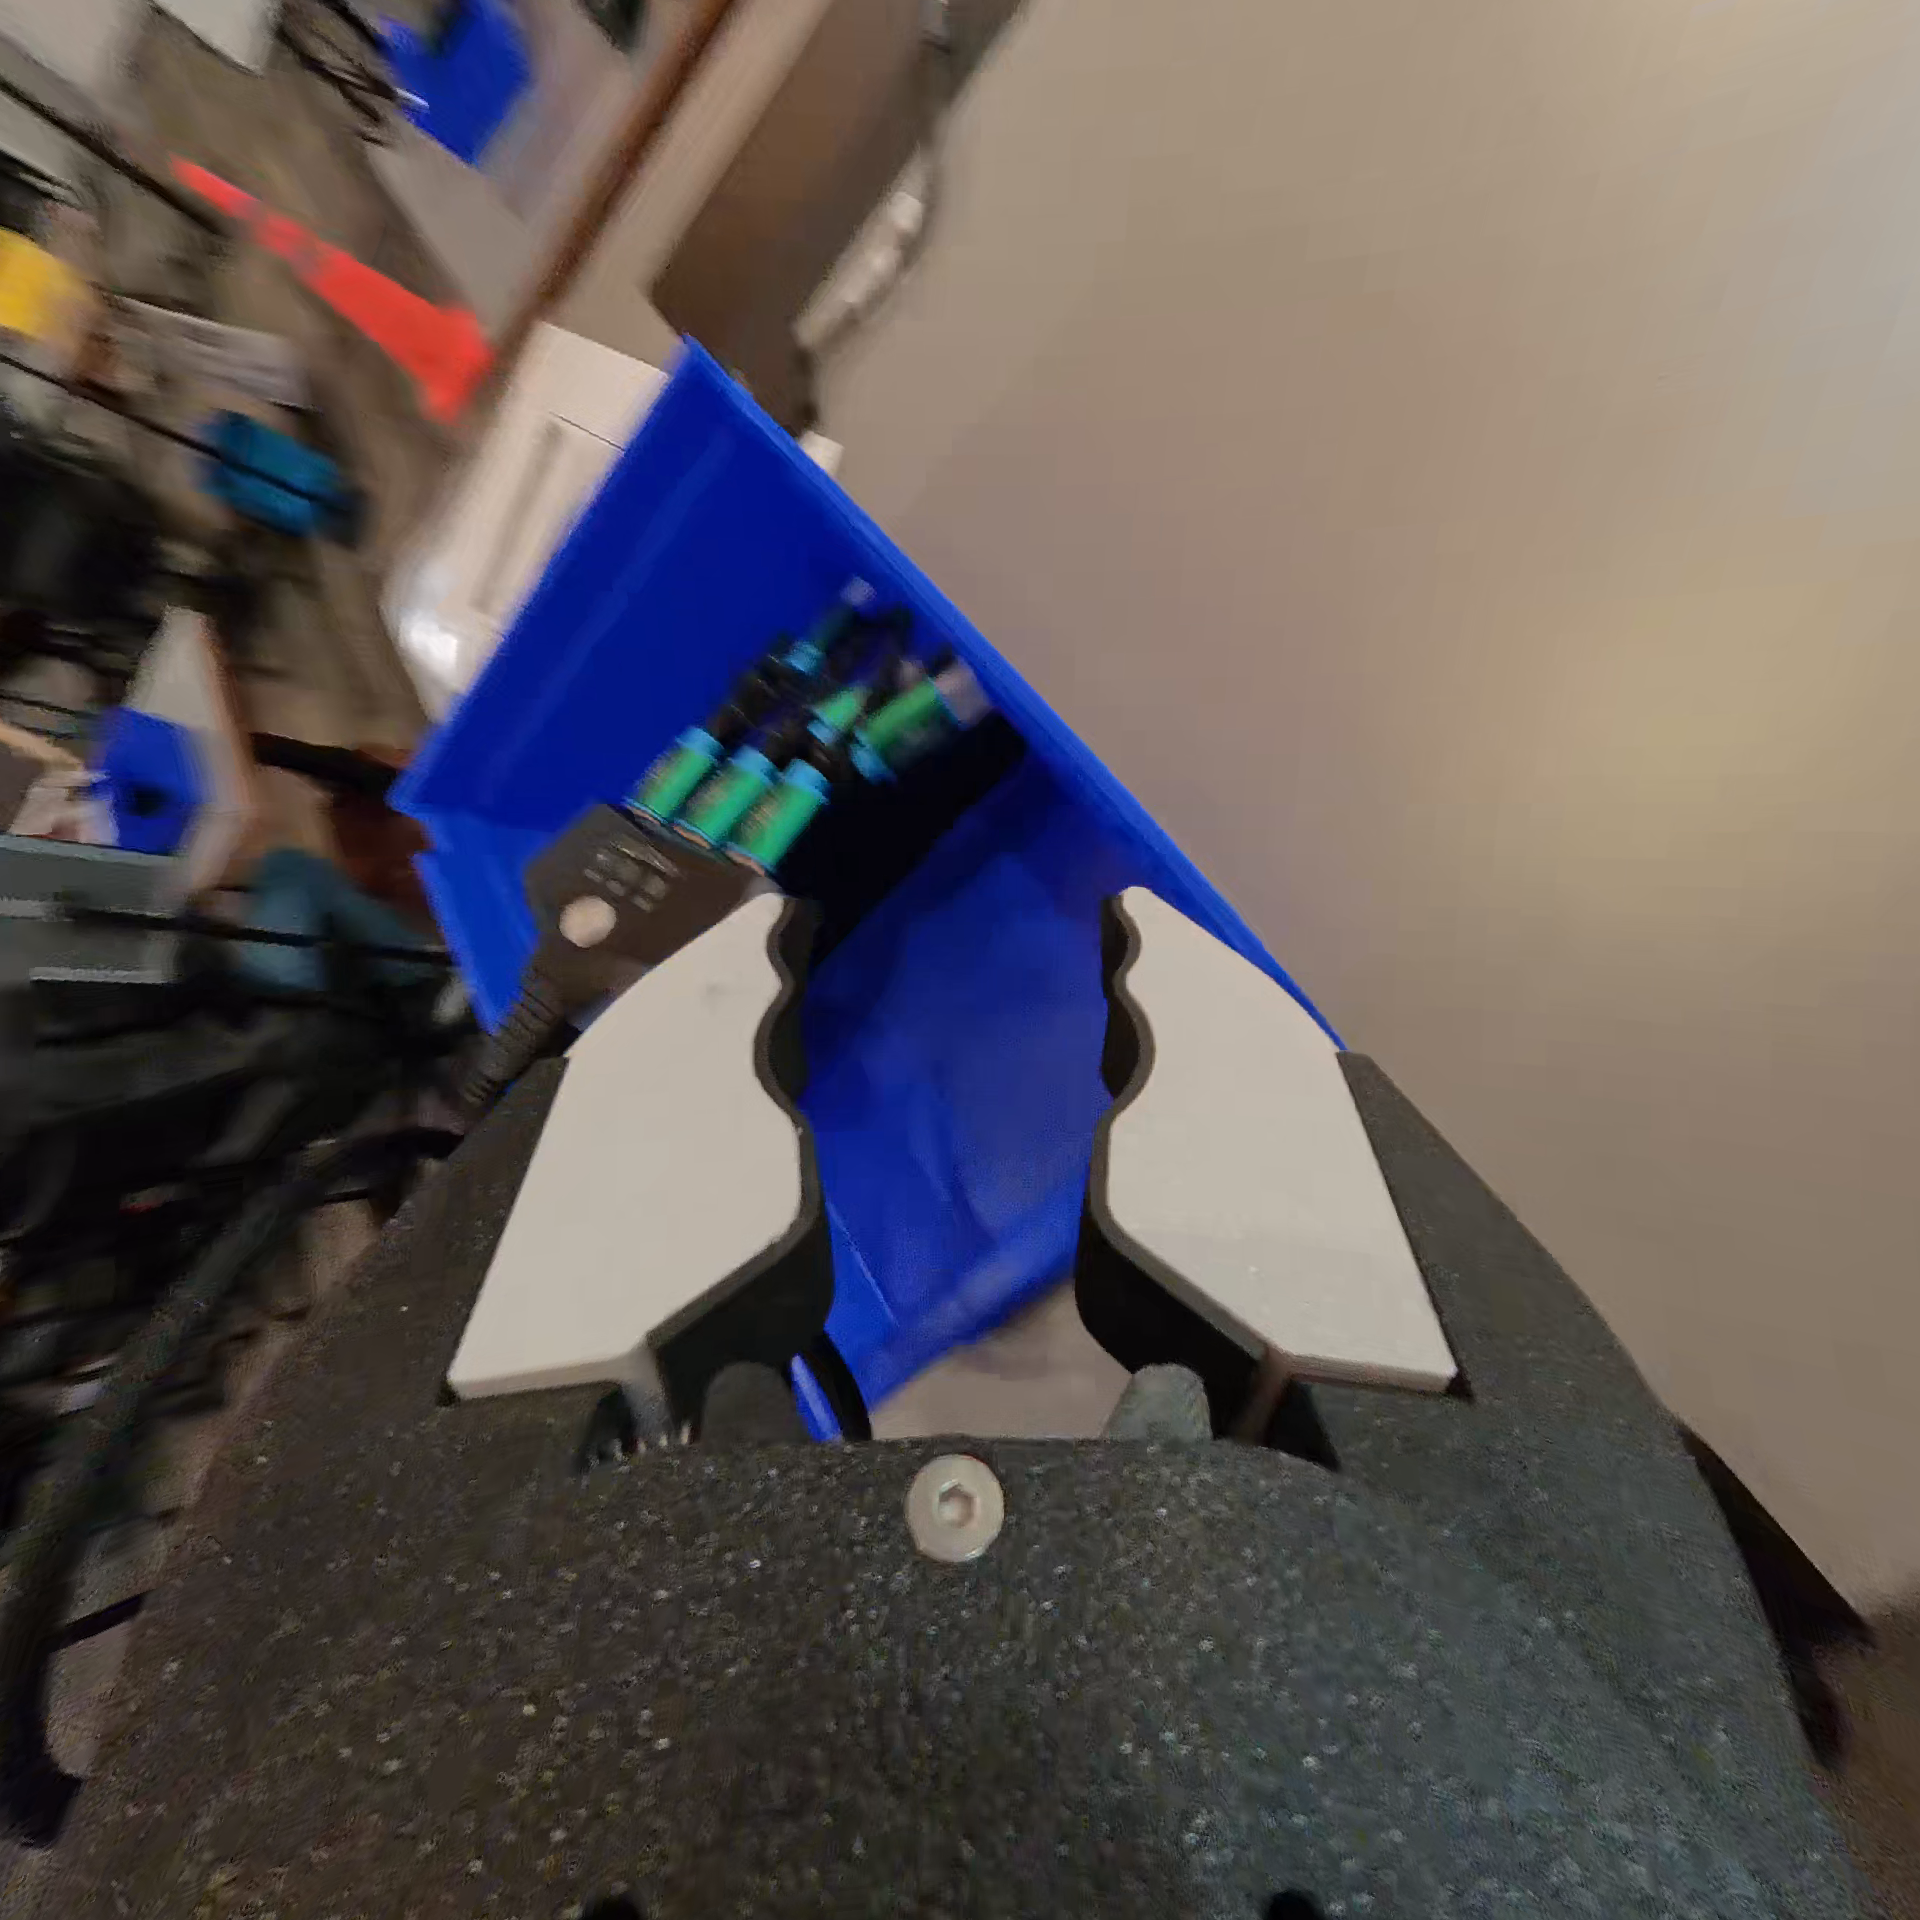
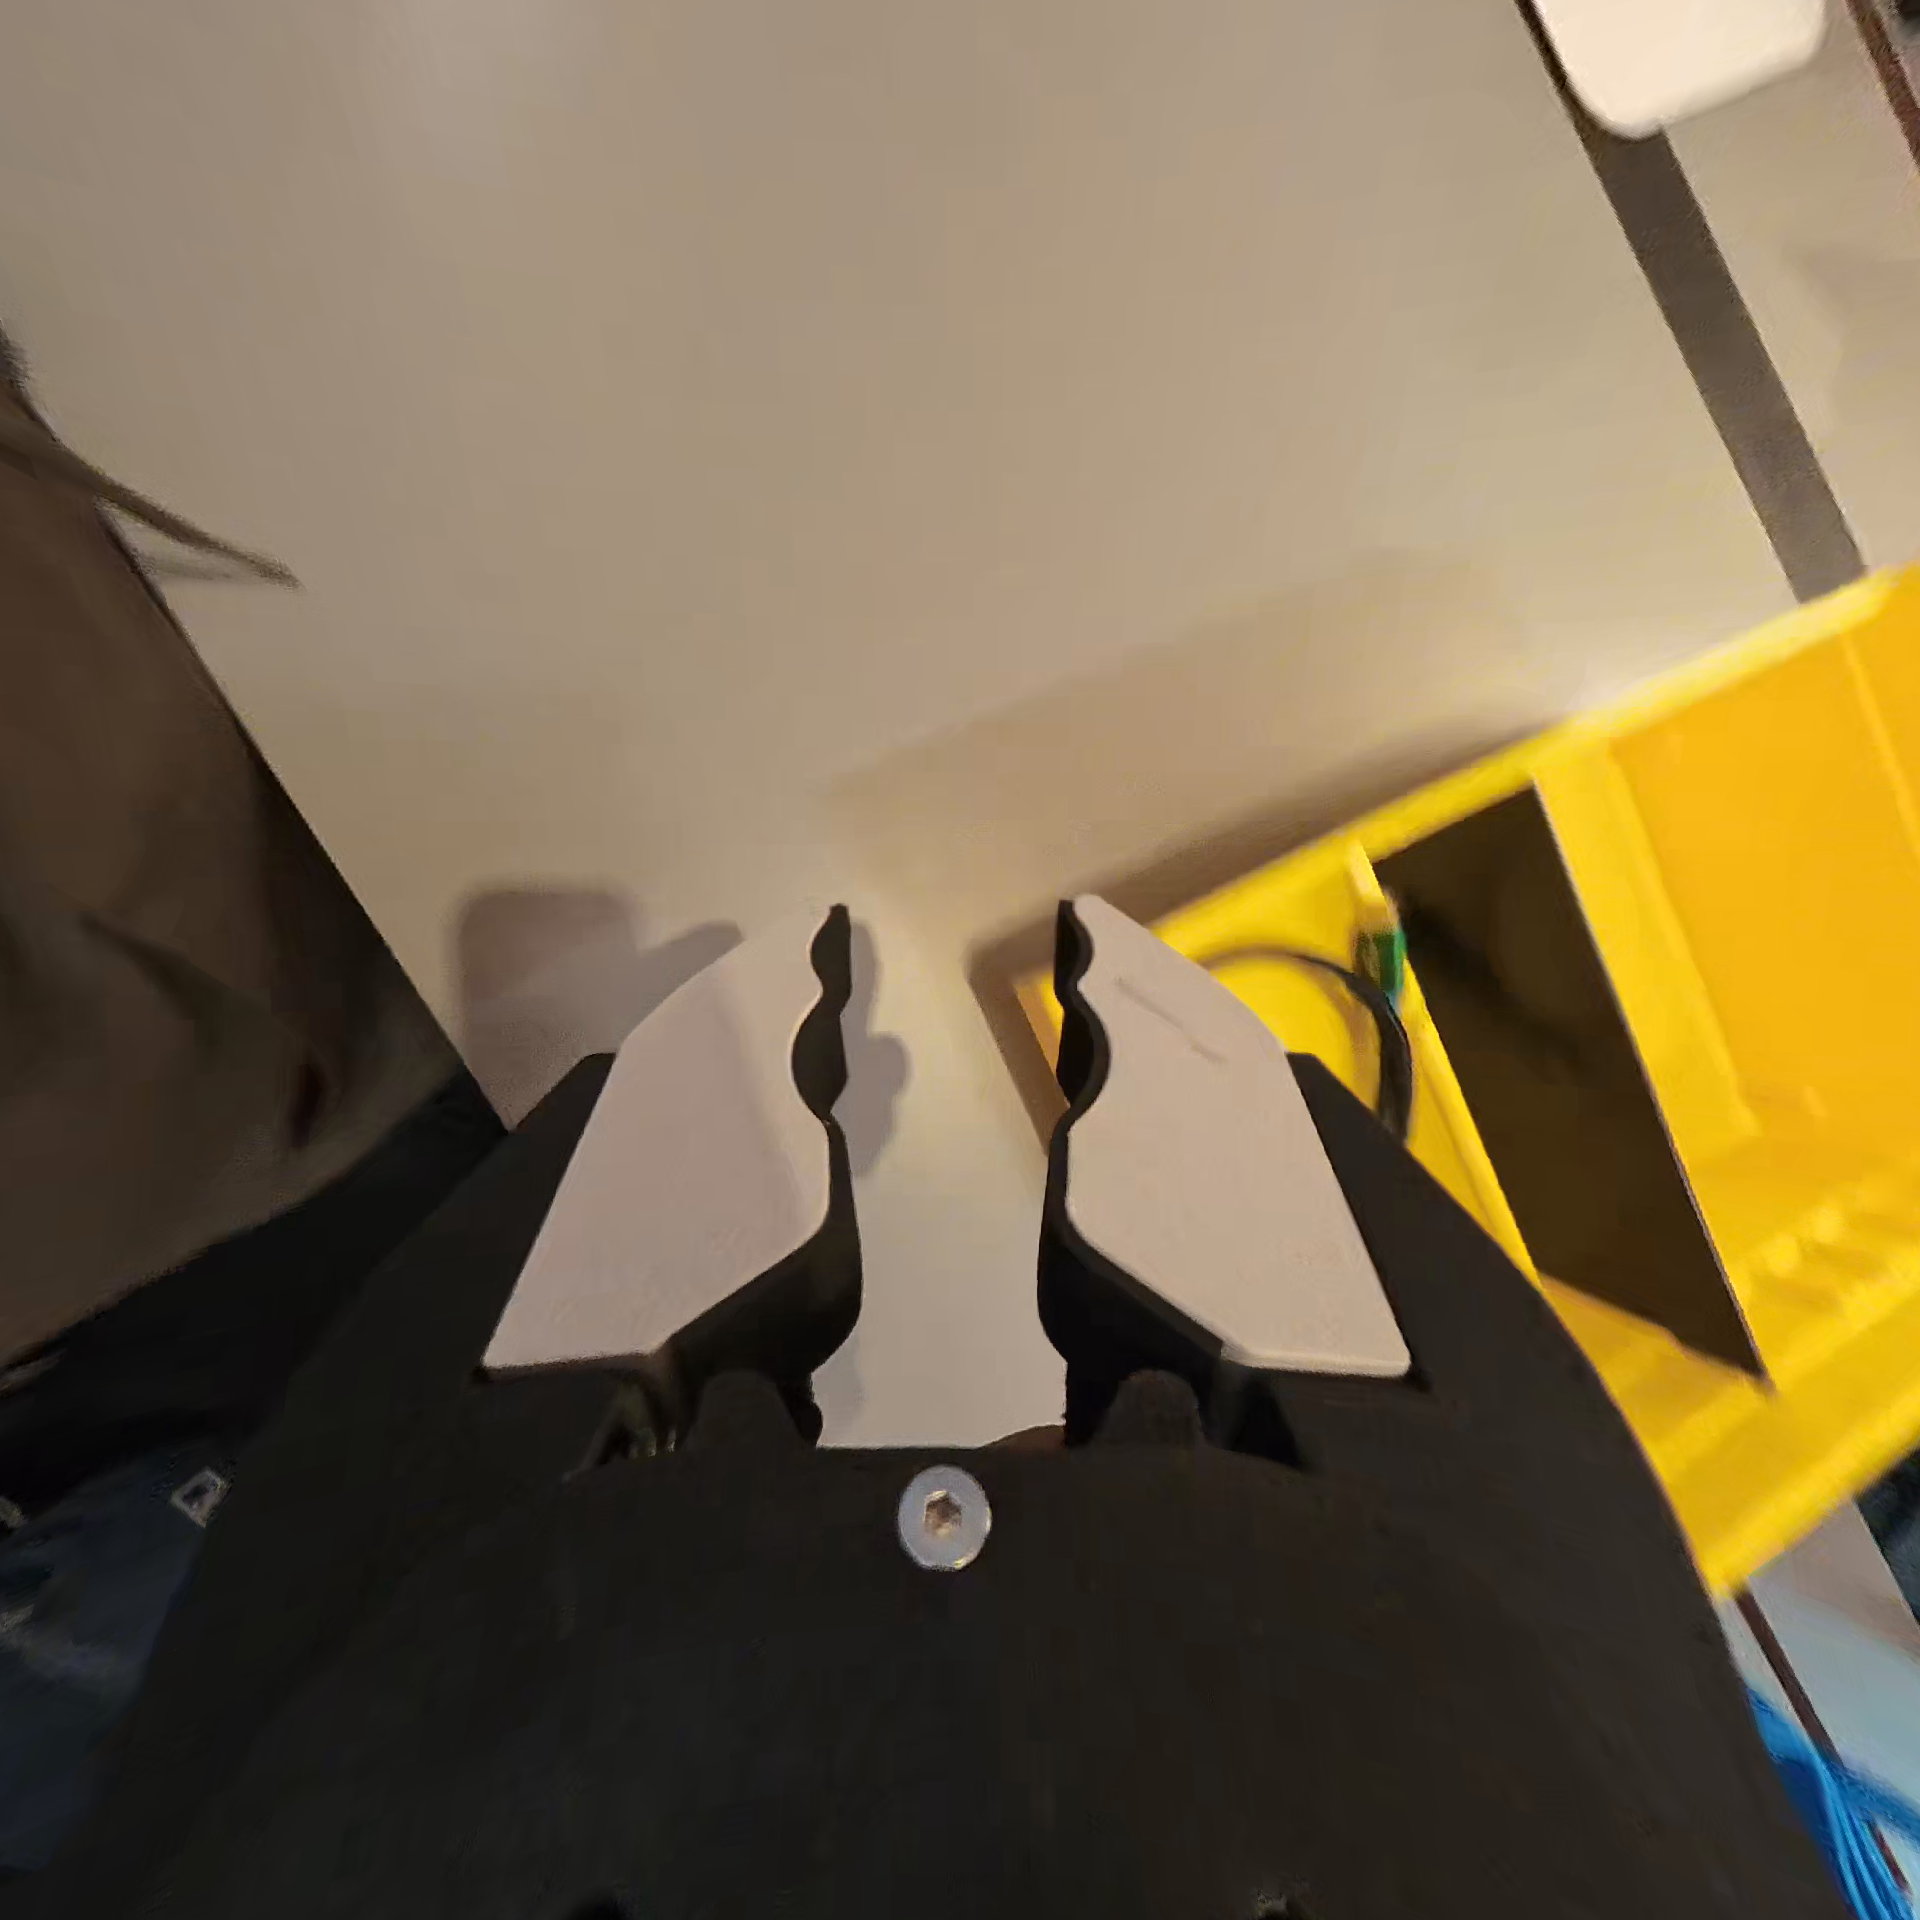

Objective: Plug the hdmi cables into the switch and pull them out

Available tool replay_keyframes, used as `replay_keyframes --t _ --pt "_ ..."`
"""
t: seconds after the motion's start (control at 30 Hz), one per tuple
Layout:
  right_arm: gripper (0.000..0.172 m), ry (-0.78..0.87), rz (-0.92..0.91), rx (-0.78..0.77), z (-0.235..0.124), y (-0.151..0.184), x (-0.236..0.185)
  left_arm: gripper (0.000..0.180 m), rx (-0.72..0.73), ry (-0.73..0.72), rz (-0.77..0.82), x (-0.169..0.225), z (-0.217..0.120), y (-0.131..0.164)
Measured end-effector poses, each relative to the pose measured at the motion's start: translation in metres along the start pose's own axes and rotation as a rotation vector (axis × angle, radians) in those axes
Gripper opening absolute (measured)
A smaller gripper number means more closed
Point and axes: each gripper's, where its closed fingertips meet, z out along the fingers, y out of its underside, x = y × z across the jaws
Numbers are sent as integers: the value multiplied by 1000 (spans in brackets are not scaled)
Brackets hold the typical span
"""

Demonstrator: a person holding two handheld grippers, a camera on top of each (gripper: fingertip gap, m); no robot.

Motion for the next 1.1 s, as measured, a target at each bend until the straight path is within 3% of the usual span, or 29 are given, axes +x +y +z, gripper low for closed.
replay_keyframes --t 0.03,0.1,0.2,0.3,0.47,0.6,0.7,0.8,0.9,0.97,1.1 --pt "38 -26 -11 34 12 -17 -11 56 9 -67 19 -6 8 -8" --pt "41 -47 -23 84 42 -48 -27 56 -22 -237 38 -24 27 -12" --pt "47 40 -10 83 92 -74 -29 58 -197 -439 144 -49 44 11" --pt "55 131 7 69 129 -82 -23 60 -347 -517 276 -59 51 34" --pt "57 173 44 72 167 -80 -19 60 -439 -631 378 -77 62 47" --pt "57 151 26 63 185 -74 -27 60 -488 -704 460 -93 70 48" --pt "48 100 70 131 192 -78 -36 58 -517 -716 554 -96 80 51" --pt "48 63 138 166 193 -79 -38 36 -530 -696 599 -97 87 56" --pt "48 66 139 167 193 -79 -38 33 -518 -673 584 -101 86 56" --pt "48 68 136 168 193 -79 -38 24 -496 -704 593 -105 78 48" --pt "47 62 137 167 193 -79 -38 22 -418 -761 527 -122 54 29"
